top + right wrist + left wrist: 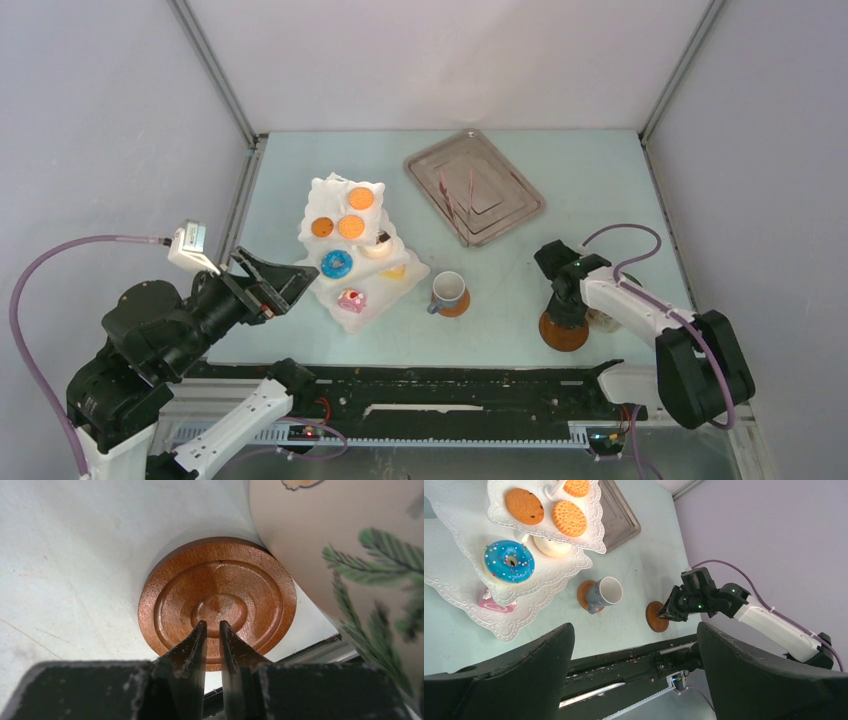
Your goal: Serve the afternoon tea
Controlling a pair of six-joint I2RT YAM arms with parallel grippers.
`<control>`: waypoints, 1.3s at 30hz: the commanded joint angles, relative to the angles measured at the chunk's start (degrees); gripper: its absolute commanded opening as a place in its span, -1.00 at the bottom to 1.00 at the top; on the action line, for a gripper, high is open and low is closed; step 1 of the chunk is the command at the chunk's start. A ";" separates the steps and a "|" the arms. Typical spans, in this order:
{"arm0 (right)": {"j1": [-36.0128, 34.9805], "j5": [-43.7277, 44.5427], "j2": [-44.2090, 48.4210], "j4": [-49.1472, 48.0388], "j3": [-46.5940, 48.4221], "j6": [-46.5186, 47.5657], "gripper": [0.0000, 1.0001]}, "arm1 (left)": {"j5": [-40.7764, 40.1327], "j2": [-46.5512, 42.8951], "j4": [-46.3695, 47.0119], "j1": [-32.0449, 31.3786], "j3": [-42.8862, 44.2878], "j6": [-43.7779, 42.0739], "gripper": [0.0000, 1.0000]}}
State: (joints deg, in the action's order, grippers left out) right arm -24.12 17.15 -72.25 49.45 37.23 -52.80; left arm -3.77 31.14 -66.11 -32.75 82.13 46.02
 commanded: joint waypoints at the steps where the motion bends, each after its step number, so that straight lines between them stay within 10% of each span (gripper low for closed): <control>1: -1.33 1.66 -2.34 -4.13 0.03 -1.41 -0.66 | 0.96 1.41 -0.08 0.15 2.34 -1.47 0.97; 25: -9.17 -2.80 -23.74 -13.36 20.04 7.40 -0.67 | 0.07 3.85 -1.92 0.19 4.63 -3.30 0.98; 39: -10.12 2.70 -1.51 5.42 26.98 10.95 -0.01 | 0.46 2.34 0.02 0.17 1.55 -2.40 0.98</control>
State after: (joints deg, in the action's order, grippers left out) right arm -34.65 15.07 -85.12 46.28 61.60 -44.53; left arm -3.84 34.09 -68.27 -32.75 84.86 44.42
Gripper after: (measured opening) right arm 0.439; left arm 0.987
